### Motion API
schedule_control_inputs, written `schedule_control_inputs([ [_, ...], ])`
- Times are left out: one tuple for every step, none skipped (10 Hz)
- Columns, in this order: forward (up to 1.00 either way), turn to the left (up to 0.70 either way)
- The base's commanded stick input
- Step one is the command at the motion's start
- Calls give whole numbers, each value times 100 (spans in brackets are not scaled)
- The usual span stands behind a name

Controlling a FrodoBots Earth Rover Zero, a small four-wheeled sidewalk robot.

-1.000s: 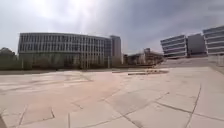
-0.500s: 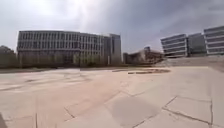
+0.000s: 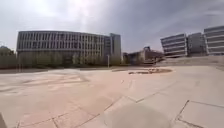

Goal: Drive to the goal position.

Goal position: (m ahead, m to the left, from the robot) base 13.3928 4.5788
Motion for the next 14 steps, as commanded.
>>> schedule_control_inputs([
  [70, 0],
  [70, 0],
  [70, 0],
  [70, 0],
  [70, 0],
  [70, 0],
  [70, 0],
  [70, 0],
  [70, 0],
  [70, 0],
  [70, 0],
  [70, 0],
  [70, 0],
  [70, 0],
])
